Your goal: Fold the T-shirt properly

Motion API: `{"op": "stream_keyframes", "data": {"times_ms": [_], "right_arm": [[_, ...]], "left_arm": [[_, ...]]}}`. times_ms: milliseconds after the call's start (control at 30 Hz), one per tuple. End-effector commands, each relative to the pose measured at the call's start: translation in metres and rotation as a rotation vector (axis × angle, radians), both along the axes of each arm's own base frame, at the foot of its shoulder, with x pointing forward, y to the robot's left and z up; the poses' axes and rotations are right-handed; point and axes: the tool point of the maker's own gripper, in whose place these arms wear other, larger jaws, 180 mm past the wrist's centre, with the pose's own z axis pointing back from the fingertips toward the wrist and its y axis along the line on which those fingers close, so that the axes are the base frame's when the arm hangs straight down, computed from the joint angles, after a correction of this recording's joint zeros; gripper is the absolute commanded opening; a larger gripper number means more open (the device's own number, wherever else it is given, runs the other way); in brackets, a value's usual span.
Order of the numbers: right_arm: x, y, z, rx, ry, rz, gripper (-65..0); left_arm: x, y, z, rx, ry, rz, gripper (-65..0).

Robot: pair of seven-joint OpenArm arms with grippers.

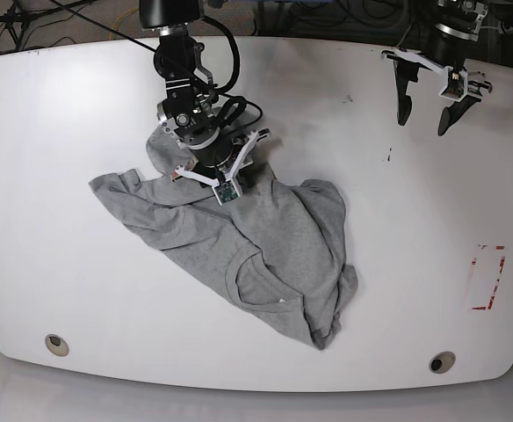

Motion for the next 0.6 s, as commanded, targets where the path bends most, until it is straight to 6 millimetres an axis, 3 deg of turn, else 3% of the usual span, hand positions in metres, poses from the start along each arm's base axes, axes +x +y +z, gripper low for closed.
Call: {"op": "stream_keyframes", "data": {"times_ms": [0, 567], "right_arm": [[0.011, 0.001, 0.029, 0.014, -0.084, -0.004, -57.3], [0.015, 0.003, 0.058, 0.032, -0.155, -0.01, -63.9]], "left_arm": [[0.006, 0.0, 0.013, -0.002, -0.054, -0.006, -26.1], [0.015, 0.0, 0.015, 0.0, -0.071, -0.004, -26.0]]}}
